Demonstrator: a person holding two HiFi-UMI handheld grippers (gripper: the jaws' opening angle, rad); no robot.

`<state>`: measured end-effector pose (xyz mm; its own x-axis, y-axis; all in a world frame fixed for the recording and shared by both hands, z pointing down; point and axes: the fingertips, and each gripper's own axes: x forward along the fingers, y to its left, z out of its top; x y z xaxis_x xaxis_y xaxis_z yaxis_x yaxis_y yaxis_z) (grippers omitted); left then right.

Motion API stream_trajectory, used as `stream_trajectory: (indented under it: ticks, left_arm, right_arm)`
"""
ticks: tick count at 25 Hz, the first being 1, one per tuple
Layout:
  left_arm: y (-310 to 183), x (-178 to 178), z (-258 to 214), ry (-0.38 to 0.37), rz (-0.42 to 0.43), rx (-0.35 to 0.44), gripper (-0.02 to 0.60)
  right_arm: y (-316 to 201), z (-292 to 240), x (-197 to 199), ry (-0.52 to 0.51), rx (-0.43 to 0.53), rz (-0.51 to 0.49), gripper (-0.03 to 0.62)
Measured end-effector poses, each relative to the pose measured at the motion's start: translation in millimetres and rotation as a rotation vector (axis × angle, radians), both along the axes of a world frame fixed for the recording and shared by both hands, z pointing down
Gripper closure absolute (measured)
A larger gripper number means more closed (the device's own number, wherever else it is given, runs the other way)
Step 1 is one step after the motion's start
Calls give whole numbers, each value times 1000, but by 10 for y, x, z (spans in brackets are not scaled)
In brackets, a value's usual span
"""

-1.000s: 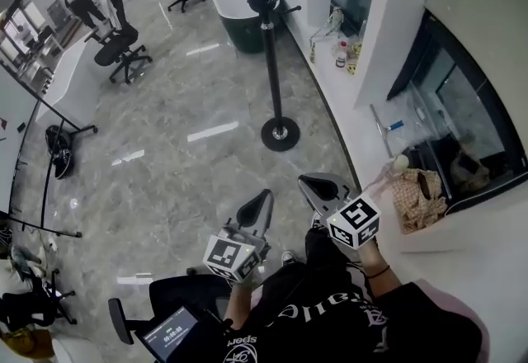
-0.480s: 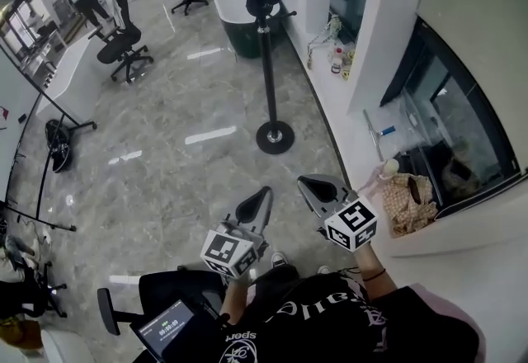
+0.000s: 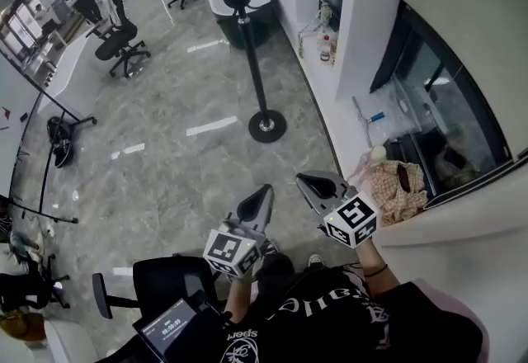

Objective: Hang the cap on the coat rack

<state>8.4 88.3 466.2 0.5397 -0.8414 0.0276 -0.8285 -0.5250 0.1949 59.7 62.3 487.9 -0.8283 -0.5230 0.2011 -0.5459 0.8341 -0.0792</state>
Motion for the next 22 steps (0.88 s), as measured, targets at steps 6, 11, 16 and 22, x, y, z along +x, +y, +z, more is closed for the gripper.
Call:
stream_trajectory:
  ticks: [6, 11, 16, 22]
  left_arm:
    - [231, 324, 133, -4, -13, -17, 577]
    - [395, 459, 220, -31, -36, -43, 578]
    - [497, 572, 293, -87, -55, -47, 578]
    - [532, 600, 256, -92, -61, -39, 577]
  right_arm:
    - [190, 88, 284, -7, -20, -23, 579]
    - [369, 142, 390, -6, -25, -43, 579]
    - [492, 192, 470, -12, -39, -61, 579]
    - [508, 147, 466, -26, -28, -78, 579]
